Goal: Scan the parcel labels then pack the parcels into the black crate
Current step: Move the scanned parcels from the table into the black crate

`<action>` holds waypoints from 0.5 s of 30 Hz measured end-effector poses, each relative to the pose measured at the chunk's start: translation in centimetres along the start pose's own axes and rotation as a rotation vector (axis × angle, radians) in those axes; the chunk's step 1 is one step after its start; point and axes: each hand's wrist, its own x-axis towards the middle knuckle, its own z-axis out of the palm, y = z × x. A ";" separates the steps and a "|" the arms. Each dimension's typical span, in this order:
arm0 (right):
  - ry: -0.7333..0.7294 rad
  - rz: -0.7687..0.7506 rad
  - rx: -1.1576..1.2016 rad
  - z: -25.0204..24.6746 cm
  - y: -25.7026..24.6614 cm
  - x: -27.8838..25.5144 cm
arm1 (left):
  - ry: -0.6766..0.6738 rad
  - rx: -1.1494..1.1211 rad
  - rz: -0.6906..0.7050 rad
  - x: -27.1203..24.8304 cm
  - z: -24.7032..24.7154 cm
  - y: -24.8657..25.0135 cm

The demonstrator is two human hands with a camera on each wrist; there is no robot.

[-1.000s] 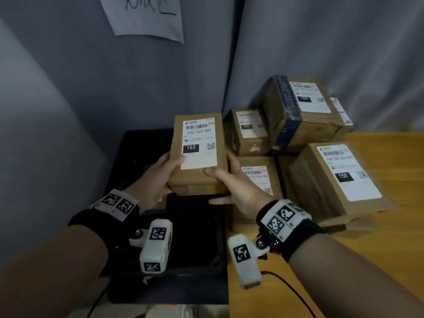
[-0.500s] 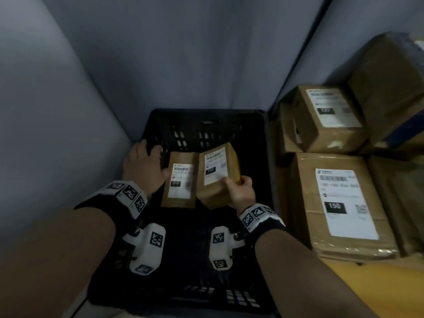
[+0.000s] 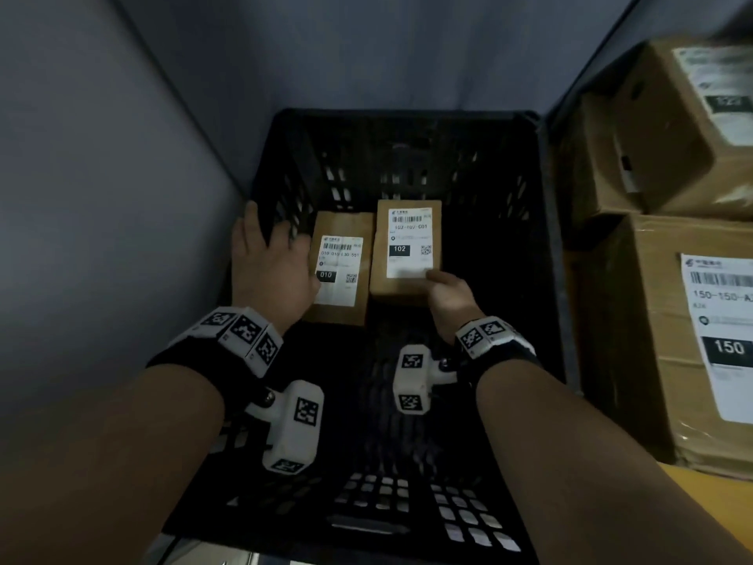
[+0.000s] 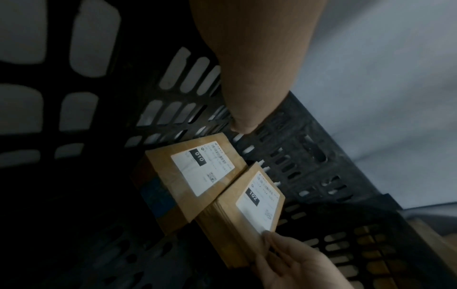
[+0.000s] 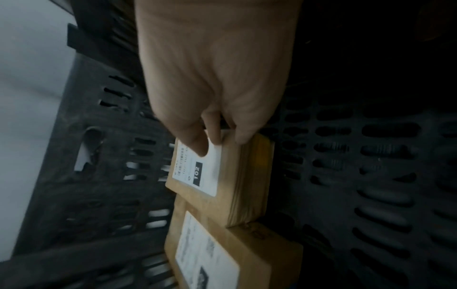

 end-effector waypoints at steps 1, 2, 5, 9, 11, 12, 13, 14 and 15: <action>-0.027 0.003 -0.016 0.0 0.0 0.1 | -0.007 -0.005 0.009 0.1 0.1 0.3; -0.045 0.003 -0.037 0.1 -0.1 0.0 | -0.015 -0.007 0.024 0.3 0.1 0.7; -0.053 -0.028 -0.190 -0.2 -1.1 -0.6 | -0.024 -0.041 0.060 0.8 0.3 2.1; -0.013 -0.101 -0.560 -0.4 -3.3 -1.5 | -0.045 -0.082 0.053 1.2 -0.3 3.2; 0.020 -0.151 -0.690 -0.5 -4.7 -2.6 | -0.057 -0.099 0.037 1.2 -1.4 3.4; 0.030 -0.175 -0.701 -0.5 -5.5 -3.3 | -0.059 -0.107 0.030 1.2 -2.1 3.6; 0.042 -0.200 -0.689 -0.7 -6.2 -4.1 | -0.058 -0.119 0.026 1.2 -3.0 3.7; 0.051 -0.230 -0.666 -0.9 -6.9 -4.9 | -0.055 -0.138 0.021 1.2 -3.9 3.8; 0.052 -0.256 -0.633 -1.2 -7.6 -5.8 | -0.054 -0.163 0.019 1.2 -5.1 4.0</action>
